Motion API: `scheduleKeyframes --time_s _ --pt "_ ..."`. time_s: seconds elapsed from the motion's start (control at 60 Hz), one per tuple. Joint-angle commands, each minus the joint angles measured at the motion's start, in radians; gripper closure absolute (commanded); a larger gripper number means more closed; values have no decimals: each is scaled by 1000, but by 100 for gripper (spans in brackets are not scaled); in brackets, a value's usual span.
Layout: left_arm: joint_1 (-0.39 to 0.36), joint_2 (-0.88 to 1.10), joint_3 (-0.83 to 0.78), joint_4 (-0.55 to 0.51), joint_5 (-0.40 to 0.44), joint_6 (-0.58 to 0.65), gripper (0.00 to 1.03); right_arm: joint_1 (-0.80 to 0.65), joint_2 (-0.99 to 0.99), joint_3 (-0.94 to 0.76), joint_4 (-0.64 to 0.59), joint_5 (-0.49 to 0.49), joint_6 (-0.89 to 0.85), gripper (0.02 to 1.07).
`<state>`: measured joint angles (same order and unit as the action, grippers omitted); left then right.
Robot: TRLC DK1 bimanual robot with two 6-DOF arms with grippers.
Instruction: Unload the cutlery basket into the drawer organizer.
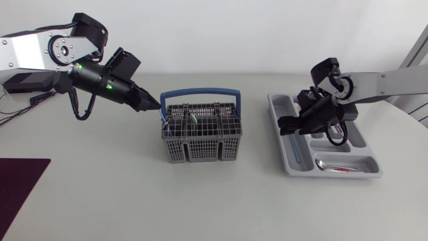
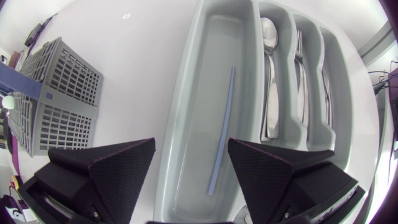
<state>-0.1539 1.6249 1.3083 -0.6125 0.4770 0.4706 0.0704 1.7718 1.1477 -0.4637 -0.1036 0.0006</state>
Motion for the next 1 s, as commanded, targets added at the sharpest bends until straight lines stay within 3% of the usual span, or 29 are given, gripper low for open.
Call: scheduleKeyframes --time_s 0.0,0.133,0.767,0.983 --pt "-10 26 35 -12 -8 -16 65 6 -20 -34 7 2 24 23" --pt "-10 36 39 -10 -14 -18 79 6 -23 -40 10 1 22 23" --pt "-15 -2 40 -9 -18 -16 86 12 -43 -52 17 2 10 23" --pt "-35 -69 35 -9 -60 -15 86 42 -89 -74 23 19 -1 23"
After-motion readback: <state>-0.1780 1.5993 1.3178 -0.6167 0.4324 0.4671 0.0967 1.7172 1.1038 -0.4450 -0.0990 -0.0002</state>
